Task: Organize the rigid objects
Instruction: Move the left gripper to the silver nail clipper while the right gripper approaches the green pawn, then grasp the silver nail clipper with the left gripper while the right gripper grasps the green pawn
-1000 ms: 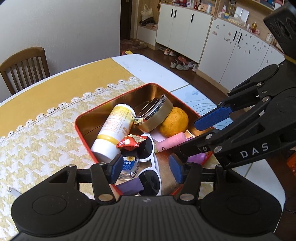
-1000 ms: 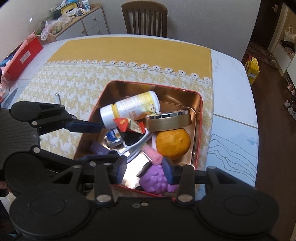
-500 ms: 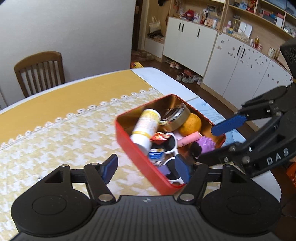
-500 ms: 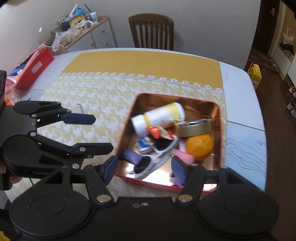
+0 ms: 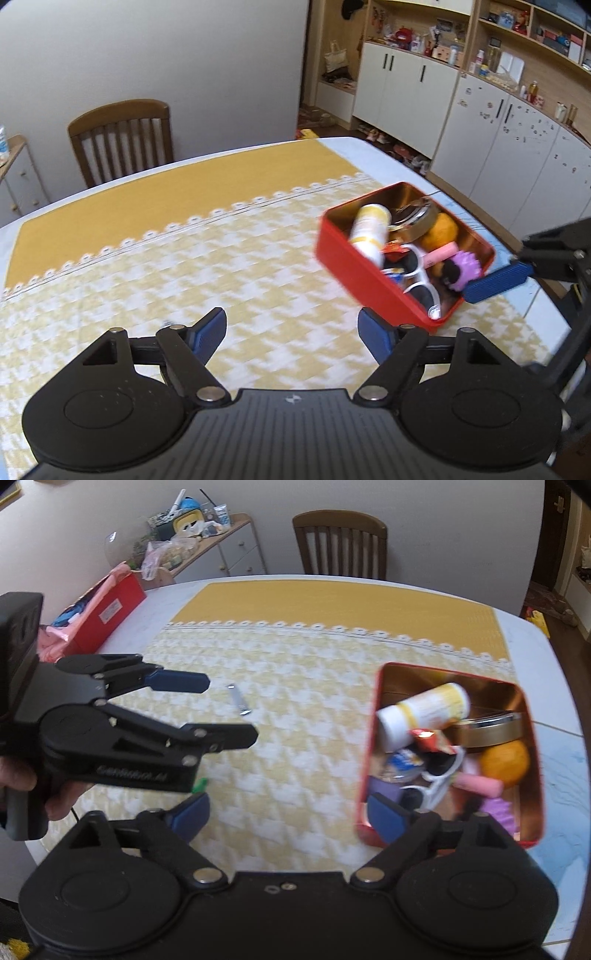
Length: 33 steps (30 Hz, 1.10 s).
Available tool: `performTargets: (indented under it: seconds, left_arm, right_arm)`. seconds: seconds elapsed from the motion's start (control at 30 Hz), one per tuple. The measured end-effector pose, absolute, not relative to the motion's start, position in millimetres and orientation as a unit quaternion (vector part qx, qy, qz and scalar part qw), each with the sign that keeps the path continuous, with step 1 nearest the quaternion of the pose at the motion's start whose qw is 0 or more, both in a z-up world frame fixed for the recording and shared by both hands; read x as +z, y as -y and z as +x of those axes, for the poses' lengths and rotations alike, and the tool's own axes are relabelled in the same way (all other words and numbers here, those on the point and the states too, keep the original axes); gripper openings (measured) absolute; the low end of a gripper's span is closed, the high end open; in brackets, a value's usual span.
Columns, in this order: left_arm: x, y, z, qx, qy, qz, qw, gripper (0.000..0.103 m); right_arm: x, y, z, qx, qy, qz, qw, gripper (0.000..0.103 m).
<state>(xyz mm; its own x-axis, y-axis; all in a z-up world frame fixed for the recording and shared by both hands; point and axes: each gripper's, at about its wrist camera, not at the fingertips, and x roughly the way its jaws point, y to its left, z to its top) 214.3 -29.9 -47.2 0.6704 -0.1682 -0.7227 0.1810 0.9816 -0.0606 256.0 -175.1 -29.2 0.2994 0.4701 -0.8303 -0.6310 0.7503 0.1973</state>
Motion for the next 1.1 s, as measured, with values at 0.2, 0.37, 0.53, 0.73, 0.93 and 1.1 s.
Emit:
performTargets:
  seconds: [0.2, 0.37, 0.53, 0.73, 0.93, 1.1]
  left_arm:
    - [-60, -6, 212, -0.074, -0.4, 0.009, 0.913, 0.082]
    - [-77, -32, 215, -0.06, -0.406, 0.004, 0.912, 0.082]
    - [-96, -45, 226, -0.055, -0.405, 0.011, 0.913, 0.082]
    - [-127, -55, 248, -0.058, -0.429, 0.016, 0.901, 0.082]
    - [-142, -54, 256, -0.062, -0.405, 0.04, 0.911, 0.082]
    - [-150, -44, 259, -0.071, -0.385, 0.07, 0.918, 0.082]
  right_arm:
    - [-43, 140, 236, 0.354, -0.48, -0.078, 0.799, 0.103]
    - [-58, 108, 221, 0.359, -0.482, -0.091, 0.794, 0.103]
    - [-77, 84, 216, 0.344, -0.492, -0.103, 0.793, 0.103]
    - [-94, 65, 218, 0.323, -0.498, -0.12, 0.795, 0.102]
    - [-104, 48, 218, 0.308, -0.496, -0.134, 0.801, 0.092]
    - [-108, 33, 217, 0.309, -0.489, -0.158, 0.801, 0.08]
